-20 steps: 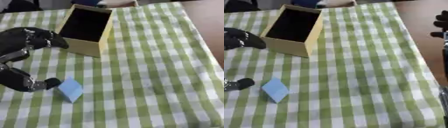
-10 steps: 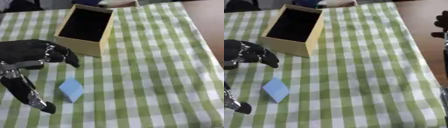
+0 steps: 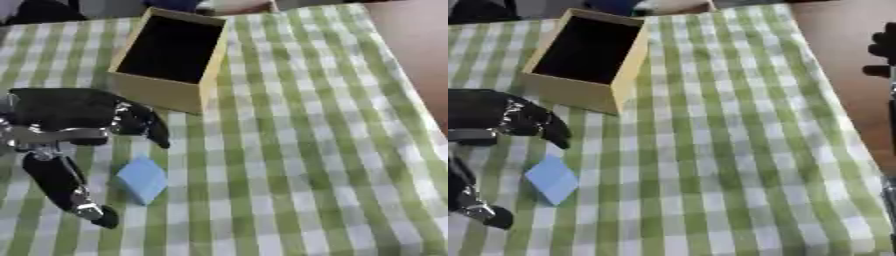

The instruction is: Pick up objects on the table and place them in the box.

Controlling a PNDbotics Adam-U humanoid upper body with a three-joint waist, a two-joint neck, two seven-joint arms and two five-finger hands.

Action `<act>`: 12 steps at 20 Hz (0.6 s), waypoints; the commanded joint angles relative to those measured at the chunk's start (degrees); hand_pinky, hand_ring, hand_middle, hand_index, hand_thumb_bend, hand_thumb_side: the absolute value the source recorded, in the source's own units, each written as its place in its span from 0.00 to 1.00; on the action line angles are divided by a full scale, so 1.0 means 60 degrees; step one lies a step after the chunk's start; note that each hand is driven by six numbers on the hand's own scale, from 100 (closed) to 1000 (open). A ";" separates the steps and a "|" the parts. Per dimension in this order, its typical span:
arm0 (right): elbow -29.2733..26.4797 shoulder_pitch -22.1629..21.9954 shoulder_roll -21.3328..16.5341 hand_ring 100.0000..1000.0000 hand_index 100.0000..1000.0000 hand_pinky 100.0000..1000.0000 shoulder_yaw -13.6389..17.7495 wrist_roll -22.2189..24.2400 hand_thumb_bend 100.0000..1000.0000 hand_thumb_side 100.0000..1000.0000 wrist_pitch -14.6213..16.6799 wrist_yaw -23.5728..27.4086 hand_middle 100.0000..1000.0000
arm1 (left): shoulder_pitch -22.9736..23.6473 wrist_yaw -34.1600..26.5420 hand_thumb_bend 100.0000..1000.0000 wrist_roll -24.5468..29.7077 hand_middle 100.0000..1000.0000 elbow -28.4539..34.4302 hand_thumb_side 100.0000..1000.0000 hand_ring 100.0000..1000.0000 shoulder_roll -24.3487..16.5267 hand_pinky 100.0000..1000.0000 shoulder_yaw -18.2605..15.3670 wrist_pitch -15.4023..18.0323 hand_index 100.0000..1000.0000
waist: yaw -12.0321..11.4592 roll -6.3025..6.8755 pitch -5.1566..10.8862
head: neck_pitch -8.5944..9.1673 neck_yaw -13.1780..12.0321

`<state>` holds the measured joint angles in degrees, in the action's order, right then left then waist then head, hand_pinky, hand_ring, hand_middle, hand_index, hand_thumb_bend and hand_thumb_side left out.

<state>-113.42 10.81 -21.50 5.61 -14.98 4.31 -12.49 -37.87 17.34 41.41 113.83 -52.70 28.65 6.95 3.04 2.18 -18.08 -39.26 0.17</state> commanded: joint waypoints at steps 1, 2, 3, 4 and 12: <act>-0.0195 0.0074 -0.0159 0.76 0.86 0.64 0.0020 0.0020 0.00 1.00 0.0006 0.0035 0.72 | -0.0258 -0.0104 0.55 0.0405 0.80 0.0128 0.15 0.81 -0.0007 0.79 0.0064 -0.0332 0.85 | 0.0018 -0.0002 0.0122 | 0.0018 -0.0014; -0.0195 0.0075 -0.0156 0.76 0.86 0.64 0.0021 0.0020 0.00 1.00 0.0007 0.0036 0.72 | -0.0301 -0.0083 0.55 0.0508 0.80 0.0128 0.14 0.81 0.0031 0.79 0.0086 -0.0441 0.85 | 0.0026 0.0002 0.0114 | 0.0020 -0.0015; -0.0195 0.0075 -0.0153 0.76 0.86 0.64 0.0024 0.0017 0.00 1.00 0.0007 0.0037 0.72 | -0.0336 -0.0027 0.55 0.0599 0.81 0.0128 0.14 0.81 0.0064 0.79 0.0098 -0.0556 0.85 | 0.0034 0.0004 0.0106 | 0.0025 -0.0016; -0.0195 0.0076 -0.0150 0.76 0.86 0.64 0.0024 0.0016 0.00 1.00 0.0007 0.0039 0.72 | -0.0355 0.0025 0.54 0.0669 0.81 0.0128 0.12 0.81 0.0093 0.79 0.0105 -0.0667 0.85 | 0.0041 0.0007 0.0098 | 0.0033 -0.0016; -0.0195 0.0097 -0.0112 0.76 0.86 0.64 0.0020 0.0031 0.00 1.00 0.0010 0.0051 0.72 | -0.0376 0.0388 0.58 0.0991 0.80 0.0128 0.14 0.83 0.0259 0.80 0.0144 -0.1329 0.85 | 0.0102 0.0006 0.0007 | 0.0091 0.0012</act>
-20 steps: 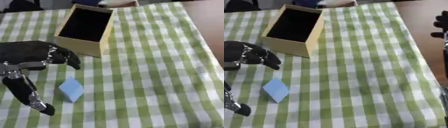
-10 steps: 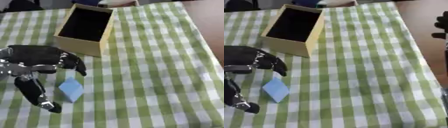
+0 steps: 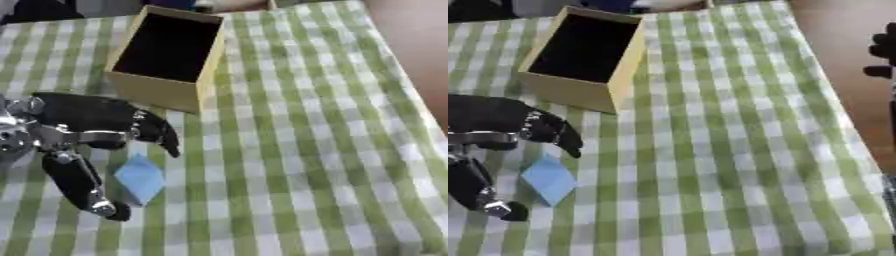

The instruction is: Pick up objects on the table and place them in the box.

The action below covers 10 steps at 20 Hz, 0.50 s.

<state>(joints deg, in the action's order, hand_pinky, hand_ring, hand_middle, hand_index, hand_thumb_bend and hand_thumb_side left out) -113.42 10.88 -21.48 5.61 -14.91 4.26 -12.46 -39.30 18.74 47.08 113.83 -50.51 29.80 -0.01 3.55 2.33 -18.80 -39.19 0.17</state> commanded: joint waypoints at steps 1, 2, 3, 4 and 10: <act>-0.0195 0.0088 -0.0112 0.76 0.86 0.64 0.0020 0.0021 0.00 1.00 0.0020 0.0048 0.72 | -0.0138 0.0217 0.60 0.0066 0.80 0.0128 0.15 0.83 -0.0092 0.81 -0.0040 -0.0225 0.85 | 0.0023 -0.0021 0.0117 | 0.0091 0.0014; -0.0195 0.0090 -0.0109 0.76 0.86 0.64 0.0021 0.0021 0.00 1.00 0.0020 0.0050 0.72 | -0.0139 0.0290 0.62 0.0082 0.79 0.0128 0.16 0.83 -0.0083 0.81 -0.0035 -0.0264 0.85 | 0.0027 -0.0024 0.0107 | 0.0101 0.0019; -0.0195 0.0090 -0.0108 0.76 0.86 0.64 0.0022 0.0021 0.00 1.00 0.0020 0.0050 0.72 | -0.0138 0.0394 0.63 0.0090 0.79 0.0128 0.17 0.83 -0.0076 0.81 -0.0039 -0.0298 0.85 | 0.0029 -0.0027 0.0098 | 0.0107 0.0025; -0.0195 0.0090 -0.0106 0.76 0.86 0.64 0.0023 0.0021 0.00 1.00 0.0020 0.0051 0.72 | -0.0130 0.0492 0.63 0.0082 0.77 0.0128 0.18 0.82 -0.0066 0.81 -0.0044 -0.0333 0.84 | 0.0028 -0.0028 0.0091 | 0.0108 0.0029; -0.0195 0.0115 -0.0100 0.75 0.85 0.64 0.0017 0.0036 0.00 1.00 0.0030 0.0063 0.71 | -0.0012 0.0971 0.61 0.0033 0.77 0.0111 0.18 0.82 -0.0058 0.80 0.0014 -0.0580 0.84 | 0.0031 -0.0035 0.0051 | 0.0150 0.0021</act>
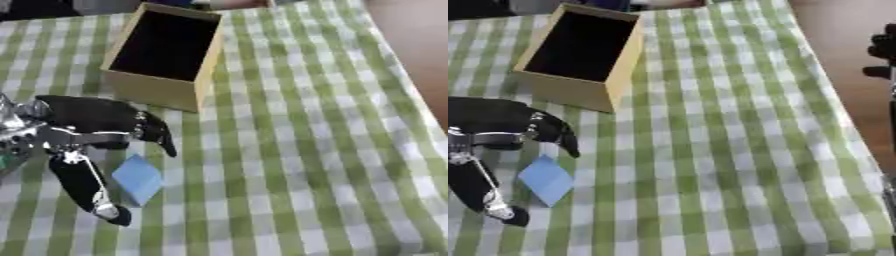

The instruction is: Pick up objects on the table and place them in the box.

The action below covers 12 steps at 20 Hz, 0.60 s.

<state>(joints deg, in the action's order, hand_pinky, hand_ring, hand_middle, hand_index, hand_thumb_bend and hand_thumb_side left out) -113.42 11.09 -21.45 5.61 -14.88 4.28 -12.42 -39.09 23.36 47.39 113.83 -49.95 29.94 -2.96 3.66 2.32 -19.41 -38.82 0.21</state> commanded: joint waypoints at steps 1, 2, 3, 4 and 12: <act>-0.0195 0.0083 -0.0102 0.75 0.85 0.64 0.0014 0.0037 0.00 1.00 0.0026 0.0059 0.71 | -0.0029 0.0302 0.61 -0.0038 0.77 0.0067 0.18 0.82 -0.0132 0.80 0.0004 -0.0090 0.84 | 0.0016 -0.0037 0.0145 | 0.0095 0.0008; -0.0195 0.0087 -0.0099 0.75 0.85 0.64 0.0011 0.0043 0.00 1.00 0.0027 0.0061 0.71 | -0.0018 0.0391 0.61 -0.0062 0.77 0.0006 0.18 0.82 -0.0110 0.80 0.0021 -0.0077 0.84 | 0.0021 -0.0040 0.0138 | 0.0103 0.0003; -0.0195 0.0093 -0.0095 0.75 0.85 0.64 0.0011 0.0046 0.00 1.00 0.0028 0.0063 0.71 | -0.0016 0.0490 0.60 -0.0094 0.76 -0.0073 0.17 0.82 -0.0088 0.80 0.0039 -0.0055 0.83 | 0.0027 -0.0042 0.0131 | 0.0114 -0.0001; -0.0195 0.0098 -0.0091 0.75 0.85 0.64 0.0011 0.0048 0.00 1.00 0.0028 0.0066 0.71 | -0.0014 0.0590 0.59 -0.0125 0.76 -0.0161 0.16 0.82 -0.0063 0.80 0.0063 -0.0017 0.83 | 0.0033 -0.0044 0.0122 | 0.0124 -0.0006; -0.0195 0.0133 -0.0060 0.75 0.86 0.64 0.0009 0.0067 0.00 1.00 0.0038 0.0083 0.71 | 0.0042 0.1229 0.52 -0.0391 0.73 -0.1041 0.09 0.79 0.0131 0.75 0.0240 0.0479 0.80 | 0.0070 -0.0056 0.0053 | 0.0172 -0.0032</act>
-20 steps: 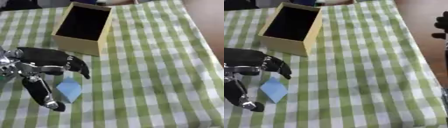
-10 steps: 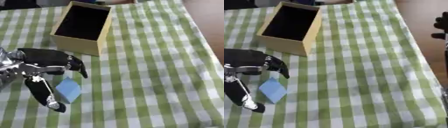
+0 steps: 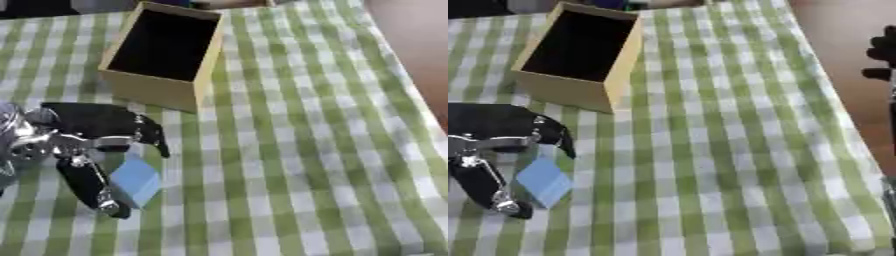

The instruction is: Pick up objects on the table and place them in the box.

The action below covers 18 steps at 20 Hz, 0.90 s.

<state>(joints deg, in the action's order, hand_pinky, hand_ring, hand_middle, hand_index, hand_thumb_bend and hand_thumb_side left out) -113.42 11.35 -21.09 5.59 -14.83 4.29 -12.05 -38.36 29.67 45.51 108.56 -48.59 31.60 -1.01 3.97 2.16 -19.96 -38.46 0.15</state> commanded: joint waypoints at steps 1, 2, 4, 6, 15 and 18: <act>-0.0195 0.0093 -0.0115 0.75 0.86 0.64 0.0013 0.0057 0.00 1.00 0.0037 0.0023 0.71 | -0.0074 0.0254 0.52 -0.0123 0.74 -0.0283 0.08 0.79 -0.0070 0.75 -0.0033 0.0195 0.81 | 0.0023 -0.0032 0.0136 | 0.0121 -0.0023; -0.0195 0.0093 -0.0111 0.75 0.86 0.64 0.0012 0.0060 0.00 1.00 0.0036 0.0025 0.71 | -0.0070 0.0332 0.52 -0.0170 0.74 -0.0398 0.08 0.79 -0.0040 0.75 -0.0025 0.0239 0.81 | 0.0026 -0.0034 0.0130 | 0.0127 -0.0024; -0.0195 0.0096 -0.0102 0.75 0.86 0.64 0.0013 0.0063 0.00 1.00 0.0036 0.0028 0.71 | -0.0063 0.0444 0.50 -0.0230 0.73 -0.0606 0.08 0.78 0.0014 0.74 0.0010 0.0340 0.80 | 0.0029 -0.0040 0.0118 | 0.0145 -0.0033; -0.0195 0.0099 -0.0094 0.75 0.86 0.64 0.0016 0.0062 0.00 1.00 0.0039 0.0031 0.71 | -0.0057 0.0502 0.49 -0.0258 0.72 -0.0772 0.07 0.77 0.0059 0.73 0.0051 0.0444 0.79 | 0.0034 -0.0045 0.0110 | 0.0154 -0.0042; -0.0195 0.0065 -0.0072 0.75 0.86 0.64 0.0043 0.0044 0.00 1.00 0.0017 0.0032 0.71 | 0.0060 0.0425 0.38 -0.0821 0.54 -0.0568 0.05 0.61 -0.0010 0.56 -0.0042 0.0556 0.62 | 0.0029 -0.0044 0.0119 | 0.0127 -0.0016; -0.0195 0.0047 -0.0066 0.75 0.86 0.64 0.0055 0.0035 0.00 1.00 0.0005 0.0030 0.71 | 0.0123 0.0363 0.32 -0.0914 0.52 -0.0201 0.04 0.58 -0.0124 0.54 -0.0198 0.0454 0.60 | 0.0018 -0.0035 0.0131 | 0.0134 -0.0002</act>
<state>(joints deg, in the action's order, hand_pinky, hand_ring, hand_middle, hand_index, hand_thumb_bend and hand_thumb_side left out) -113.42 11.50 -20.91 5.61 -14.65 4.44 -11.99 -37.19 32.06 40.55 105.83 -47.52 31.71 1.88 4.14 2.02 -20.21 -38.17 0.15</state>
